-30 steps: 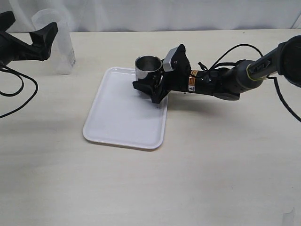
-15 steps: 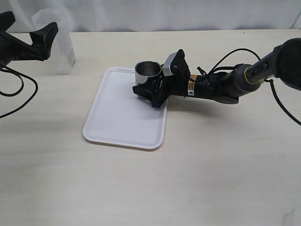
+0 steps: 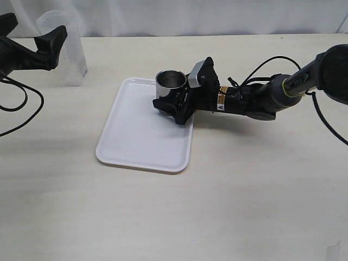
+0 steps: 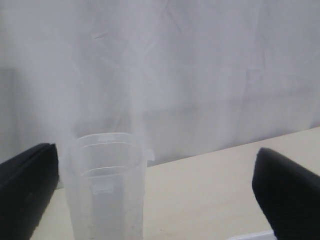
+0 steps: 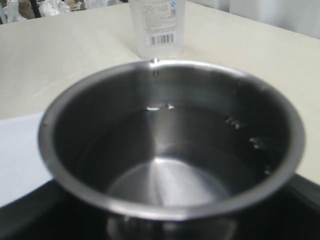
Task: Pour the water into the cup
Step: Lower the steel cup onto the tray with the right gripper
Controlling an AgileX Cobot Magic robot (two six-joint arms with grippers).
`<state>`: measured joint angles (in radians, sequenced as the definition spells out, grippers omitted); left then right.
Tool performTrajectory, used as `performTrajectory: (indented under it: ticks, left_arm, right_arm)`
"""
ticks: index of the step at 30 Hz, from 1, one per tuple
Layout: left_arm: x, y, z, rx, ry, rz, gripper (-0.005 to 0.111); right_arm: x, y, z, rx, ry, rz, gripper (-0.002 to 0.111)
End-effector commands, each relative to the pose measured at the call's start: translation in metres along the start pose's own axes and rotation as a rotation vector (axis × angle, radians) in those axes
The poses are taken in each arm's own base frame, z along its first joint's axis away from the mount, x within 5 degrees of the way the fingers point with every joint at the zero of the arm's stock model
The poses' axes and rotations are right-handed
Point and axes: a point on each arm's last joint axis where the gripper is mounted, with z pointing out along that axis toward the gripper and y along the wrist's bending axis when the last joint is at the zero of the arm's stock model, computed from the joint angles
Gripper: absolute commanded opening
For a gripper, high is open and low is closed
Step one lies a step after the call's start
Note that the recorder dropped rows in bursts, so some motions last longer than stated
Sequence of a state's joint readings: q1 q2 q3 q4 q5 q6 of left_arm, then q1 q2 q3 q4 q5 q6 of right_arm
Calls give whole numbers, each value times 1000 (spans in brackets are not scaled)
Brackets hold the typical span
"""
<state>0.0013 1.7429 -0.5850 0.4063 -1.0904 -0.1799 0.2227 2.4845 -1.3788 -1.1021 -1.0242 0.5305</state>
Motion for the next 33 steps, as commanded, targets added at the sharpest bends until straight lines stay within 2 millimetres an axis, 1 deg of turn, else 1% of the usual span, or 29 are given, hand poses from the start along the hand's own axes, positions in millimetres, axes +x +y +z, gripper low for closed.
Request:
performTrajectory:
  ticks: [1, 3, 5, 8, 29, 33]
  left_arm:
    - [-1, 1, -1, -3, -3, -1, 99]
    - [-1, 1, -1, -3, -3, -1, 99]
    - [-1, 1, -1, -3, -3, -1, 99]
    - [-1, 1, -1, -3, -3, -1, 99]
    - [-1, 1, -1, -4, -1, -1, 99]
    - [-1, 1, -1, -4, -1, -1, 99]
  right_arm:
    - [-10, 0, 0, -9, -51, -8, 57]
    - [-9, 0, 0, -8, -50, -8, 65]
    - [-9, 0, 0, -8, -50, -8, 71]
    - [-9, 0, 0, -8, -50, -8, 75]
    - [-9, -1, -1, -6, -50, -7, 75]
    - [-10, -3, -1, 18, -63, -34, 75]
